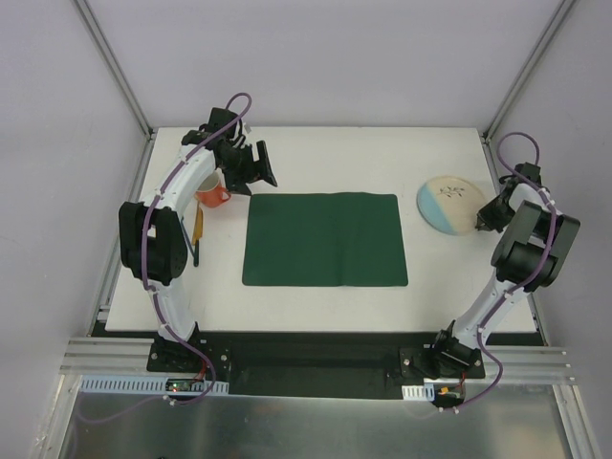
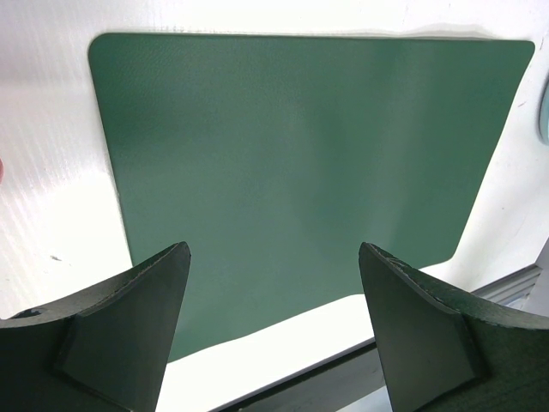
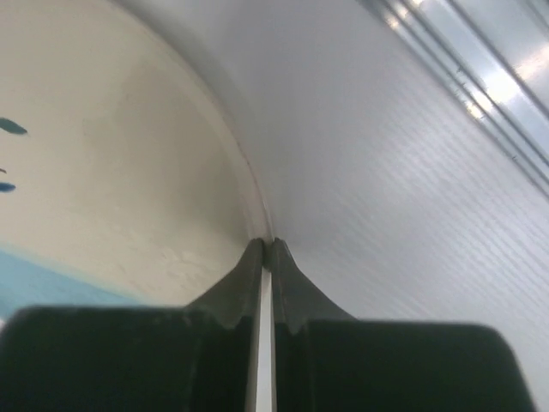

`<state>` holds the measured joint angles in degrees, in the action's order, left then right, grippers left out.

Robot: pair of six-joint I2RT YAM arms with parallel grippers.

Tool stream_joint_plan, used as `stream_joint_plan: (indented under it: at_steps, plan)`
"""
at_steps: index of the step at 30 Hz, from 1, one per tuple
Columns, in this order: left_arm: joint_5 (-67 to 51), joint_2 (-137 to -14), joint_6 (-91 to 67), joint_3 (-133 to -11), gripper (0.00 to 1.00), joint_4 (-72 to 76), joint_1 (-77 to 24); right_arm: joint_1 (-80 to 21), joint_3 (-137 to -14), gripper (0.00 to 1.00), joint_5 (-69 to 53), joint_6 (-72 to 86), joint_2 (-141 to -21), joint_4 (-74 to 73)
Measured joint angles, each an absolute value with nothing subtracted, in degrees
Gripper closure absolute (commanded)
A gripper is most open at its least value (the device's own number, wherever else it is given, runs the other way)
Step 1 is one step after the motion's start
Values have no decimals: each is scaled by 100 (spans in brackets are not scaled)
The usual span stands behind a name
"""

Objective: Set the dinner table for one person
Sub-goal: Pick up the plate from the corner of the board.

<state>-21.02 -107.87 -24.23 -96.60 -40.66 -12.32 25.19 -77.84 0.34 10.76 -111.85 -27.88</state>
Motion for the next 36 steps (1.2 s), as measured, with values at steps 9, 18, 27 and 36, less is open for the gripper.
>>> stream_joint_plan:
  at_steps: [9,18,27,36]
  plan:
    - [-2095,-10774,-2425,-9620,20,-4062,-1232,2213,-7784,99,-56,1087,-11190,-2639]
    - [-2102,-10779,-2432,-9697,20,-4053,-1234,1905,-7937,99,-576,1142,-11017,-2991]
    - [-2102,-10779,-2432,-9747,20,-4029,-1234,1623,-8176,99,-740,1181,-10709,-3199]
    - [-2104,-10779,-2429,-9749,20,-4029,-1232,1625,-8488,99,-725,1181,-10709,-3409]
